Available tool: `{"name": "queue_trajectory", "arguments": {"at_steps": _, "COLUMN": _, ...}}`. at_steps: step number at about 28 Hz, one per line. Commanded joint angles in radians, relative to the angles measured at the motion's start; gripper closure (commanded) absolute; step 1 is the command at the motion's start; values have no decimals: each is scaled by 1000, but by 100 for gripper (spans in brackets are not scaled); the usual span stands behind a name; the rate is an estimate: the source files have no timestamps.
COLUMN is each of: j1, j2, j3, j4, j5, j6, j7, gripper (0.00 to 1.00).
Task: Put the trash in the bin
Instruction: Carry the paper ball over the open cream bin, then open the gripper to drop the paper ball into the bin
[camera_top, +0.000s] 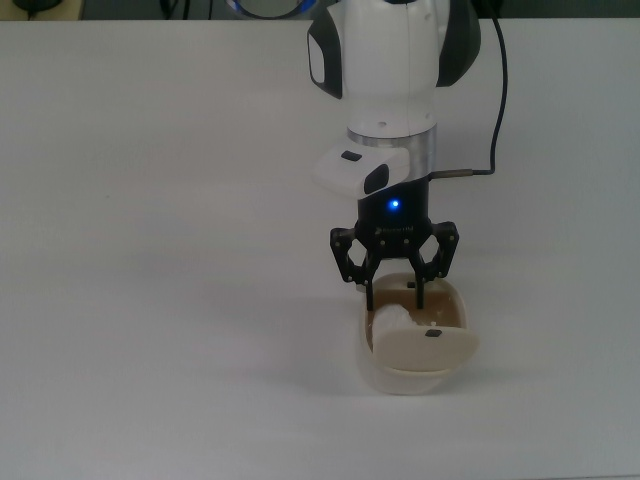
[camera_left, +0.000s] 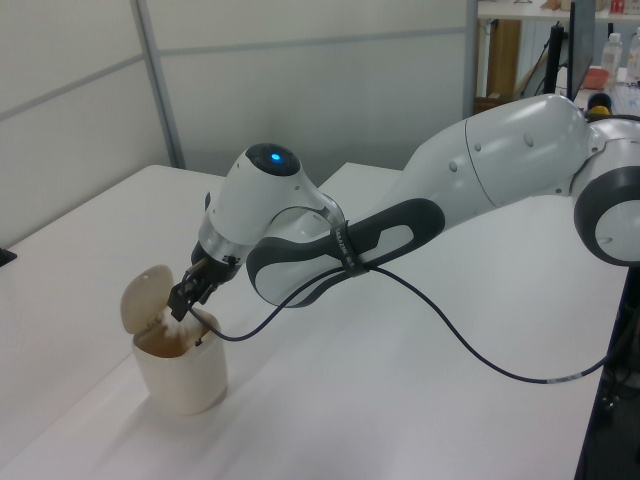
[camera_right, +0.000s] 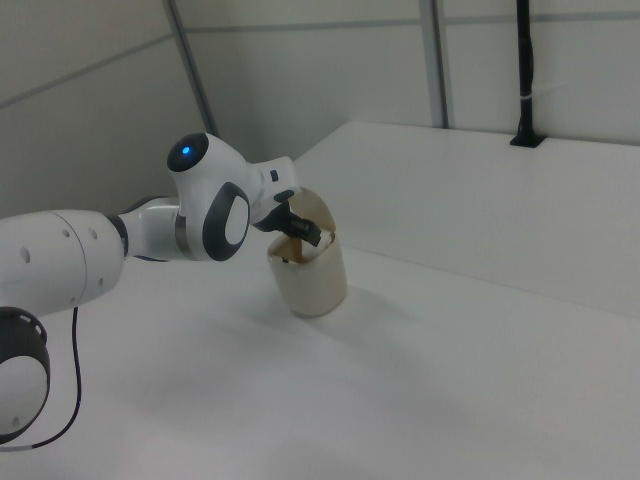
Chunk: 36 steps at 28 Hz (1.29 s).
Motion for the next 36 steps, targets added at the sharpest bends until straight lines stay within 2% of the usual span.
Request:
{"name": "queue_trajectory", "arguments": {"at_steps": 1, "j1": 5, "j2": -23, "j3": -8, "j4": -9, "j5": -12, "j6": -39, "j7": 41, "gripper": 0}}
{"name": "queue_trajectory", "arguments": {"at_steps": 5, "j1": 5, "j2": -48, "j3": -10, "j4": -9, "j5": -11, "j6": -128, "j7": 41, "gripper": 0}}
{"name": "queue_trajectory", "arguments": {"at_steps": 12, "j1": -19, "j2": -136, "j3": -28, "j4": 1, "j5": -11, "j6": -491, "j7": 41, "gripper": 0}}
{"name": "queue_trajectory", "arguments": {"at_steps": 16, "j1": -31, "j2": -181, "j3": -53, "j4": 3, "j5": -12, "j6": -639, "j7": 41, "gripper": 0}}
{"name": "queue_trajectory", "arguments": {"at_steps": 17, "j1": -34, "j2": -205, "j3": -75, "j4": 3, "j5": -12, "j6": -700, "j7": 36, "gripper": 0}}
{"name": "queue_trajectory", "arguments": {"at_steps": 24, "j1": -36, "j2": -296, "j3": -165, "j4": 24, "j5": -12, "j6": -866, "j7": 13, "gripper": 0}}
{"name": "queue_trajectory", "arguments": {"at_steps": 29, "j1": -37, "j2": -379, "j3": -209, "j4": 24, "j5": 3, "j6": -962, "j7": -90, "gripper": 0}}
{"name": "queue_trajectory", "arguments": {"at_steps": 32, "j1": -44, "j2": -416, "j3": -228, "j4": 18, "j5": 18, "j6": -1004, "j7": -159, "gripper": 0}}
{"name": "queue_trajectory", "arguments": {"at_steps": 36, "j1": -44, "j2": -427, "j3": -226, "j4": 7, "j5": 34, "j6": -1033, "j7": -197, "gripper": 0}}
